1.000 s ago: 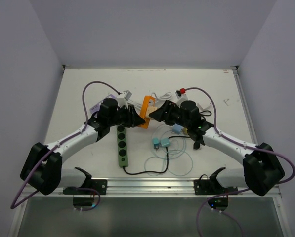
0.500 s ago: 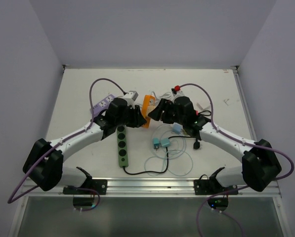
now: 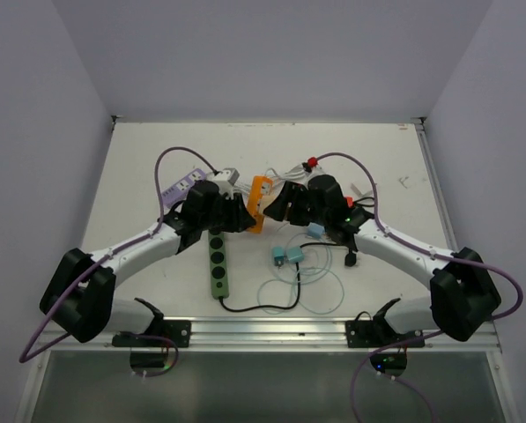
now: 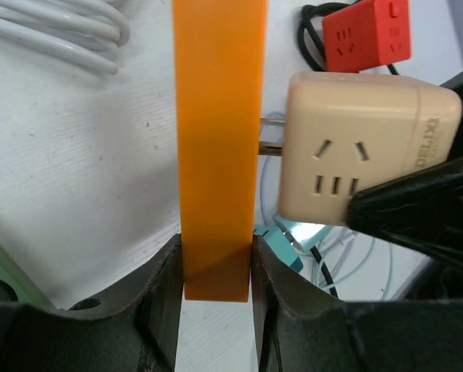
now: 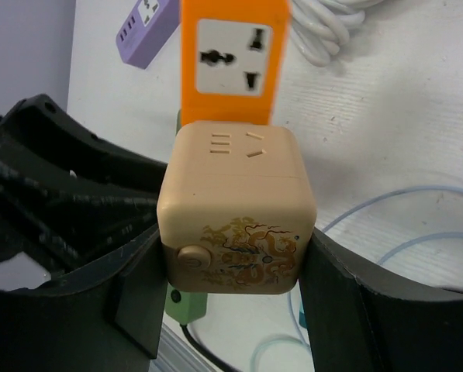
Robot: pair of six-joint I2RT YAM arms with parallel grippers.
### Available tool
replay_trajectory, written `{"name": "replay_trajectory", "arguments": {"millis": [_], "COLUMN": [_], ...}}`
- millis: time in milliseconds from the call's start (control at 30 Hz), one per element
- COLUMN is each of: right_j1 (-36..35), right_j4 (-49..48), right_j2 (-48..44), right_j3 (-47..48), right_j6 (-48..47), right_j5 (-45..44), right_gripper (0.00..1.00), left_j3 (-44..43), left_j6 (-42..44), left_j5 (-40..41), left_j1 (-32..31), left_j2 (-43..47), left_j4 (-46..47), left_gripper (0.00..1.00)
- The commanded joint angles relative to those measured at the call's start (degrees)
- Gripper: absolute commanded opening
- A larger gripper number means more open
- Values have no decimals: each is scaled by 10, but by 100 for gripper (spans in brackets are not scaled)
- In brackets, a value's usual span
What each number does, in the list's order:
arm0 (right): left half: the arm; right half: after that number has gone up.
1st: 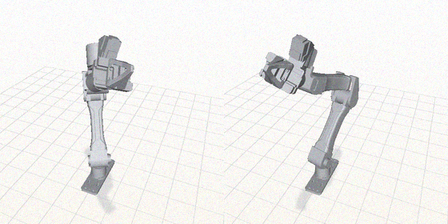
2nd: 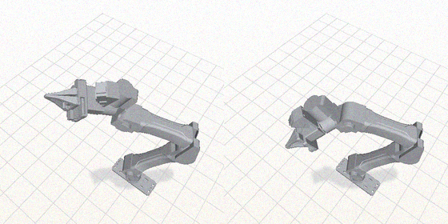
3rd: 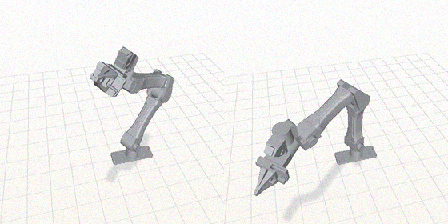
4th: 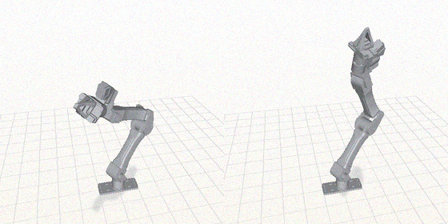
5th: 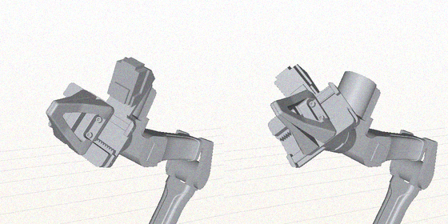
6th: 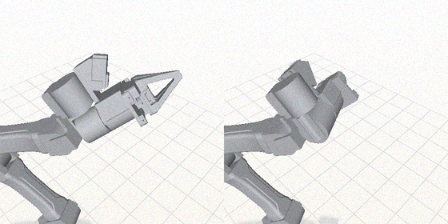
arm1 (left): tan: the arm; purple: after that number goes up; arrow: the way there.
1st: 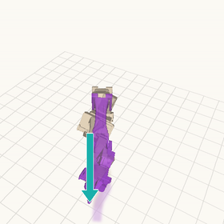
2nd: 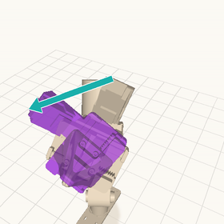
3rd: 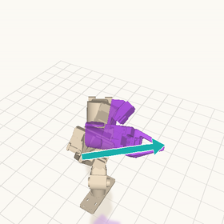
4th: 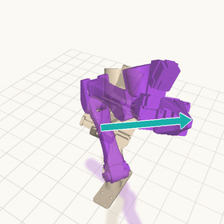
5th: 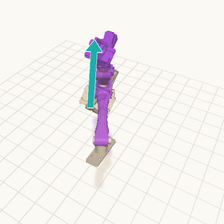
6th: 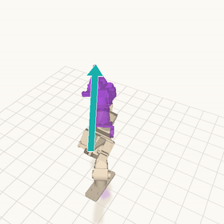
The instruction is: Pull the plug off the socket
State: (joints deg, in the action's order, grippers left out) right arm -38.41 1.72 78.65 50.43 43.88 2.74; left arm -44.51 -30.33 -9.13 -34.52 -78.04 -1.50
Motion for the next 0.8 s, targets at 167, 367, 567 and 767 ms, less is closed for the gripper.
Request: {"name": "replay_trajectory", "arguments": {"millis": [167,367,567,767], "right_j1": [60,61,62,77], "right_j4": [-123,-102,-9,103], "right_j2": [-36,-32,-25,33], "right_j3": [-64,-50,-18,48], "right_j6": [11,5,-4,-52], "right_j5": [91,78,7,-89], "right_gripper": [0,0,0,0], "left_j3": [79,70,70,72], "left_j6": [-43,-30,-39,-45], "left_j5": [-190,-189,-212,-209], "left_j1": [156,156,152,119], "left_j2": [15,13,-13,-61], "left_j4": [133,125,137,144], "left_gripper": [0,0,0,16]}}
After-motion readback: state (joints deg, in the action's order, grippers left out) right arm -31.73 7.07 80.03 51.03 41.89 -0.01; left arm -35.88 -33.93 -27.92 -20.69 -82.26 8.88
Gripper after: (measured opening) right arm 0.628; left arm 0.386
